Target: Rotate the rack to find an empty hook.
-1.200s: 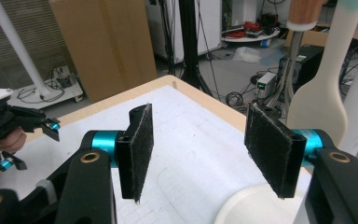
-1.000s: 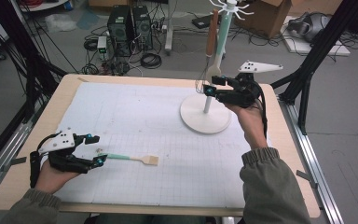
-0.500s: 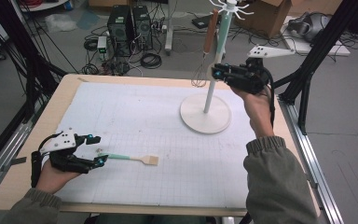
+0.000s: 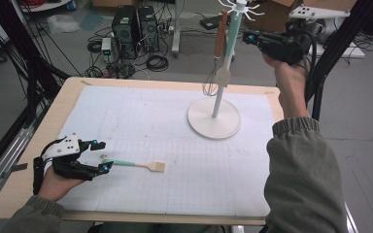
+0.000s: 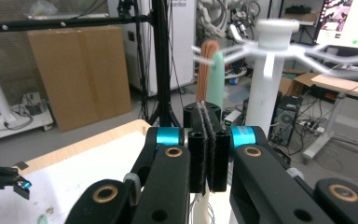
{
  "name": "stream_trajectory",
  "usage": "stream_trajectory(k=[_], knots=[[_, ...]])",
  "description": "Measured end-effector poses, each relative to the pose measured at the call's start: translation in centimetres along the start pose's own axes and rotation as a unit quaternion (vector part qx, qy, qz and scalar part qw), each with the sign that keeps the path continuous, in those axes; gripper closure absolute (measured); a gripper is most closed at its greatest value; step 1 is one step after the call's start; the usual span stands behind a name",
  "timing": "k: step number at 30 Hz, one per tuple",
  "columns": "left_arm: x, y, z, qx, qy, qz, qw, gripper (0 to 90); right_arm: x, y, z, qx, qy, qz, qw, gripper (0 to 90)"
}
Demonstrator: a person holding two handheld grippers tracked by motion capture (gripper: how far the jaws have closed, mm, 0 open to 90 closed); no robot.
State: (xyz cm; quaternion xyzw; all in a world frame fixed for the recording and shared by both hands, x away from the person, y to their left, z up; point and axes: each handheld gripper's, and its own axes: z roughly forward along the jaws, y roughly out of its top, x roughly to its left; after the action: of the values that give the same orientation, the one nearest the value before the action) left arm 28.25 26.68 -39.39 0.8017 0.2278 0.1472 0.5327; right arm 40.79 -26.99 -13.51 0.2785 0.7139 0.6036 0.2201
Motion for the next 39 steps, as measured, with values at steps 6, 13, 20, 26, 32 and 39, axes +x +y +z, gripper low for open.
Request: stream_trajectory(k=[6,13,20,26,32,39], knots=[[0.1,0.1,0.0,-0.002,0.0,0.001,1.0,25.7,0.0,1.0,0.2,0.002,0.0,-0.006,1.0,89.2],[0.1,0.1,-0.1,-0.003,-0.001,0.0,1.0,25.8,-0.5,1.6,-0.4,0.002,-0.004,-0.006,1.0,89.2],[0.1,0.0,0.1,-0.003,-0.003,-0.002,1.0,25.8,-1.4,1.9,-1.7,-0.002,-0.021,-0.003,0.9998,89.2],[0.1,0.1,0.2,-0.003,-0.005,0.001,1.0,25.8,-2.3,1.7,-1.7,0.004,-0.028,-0.003,0.9996,89.2],[0.1,0.1,0.3,-0.001,-0.006,-0.001,1.0,25.9,-2.7,1.5,-1.0,0.004,-0.023,0.0,0.9997,89.2],[0.0,0.1,0.3,-0.002,-0.008,0.001,1.0,25.9,-2.1,1.8,-0.3,0.008,-0.012,-0.008,0.9999,89.2]])
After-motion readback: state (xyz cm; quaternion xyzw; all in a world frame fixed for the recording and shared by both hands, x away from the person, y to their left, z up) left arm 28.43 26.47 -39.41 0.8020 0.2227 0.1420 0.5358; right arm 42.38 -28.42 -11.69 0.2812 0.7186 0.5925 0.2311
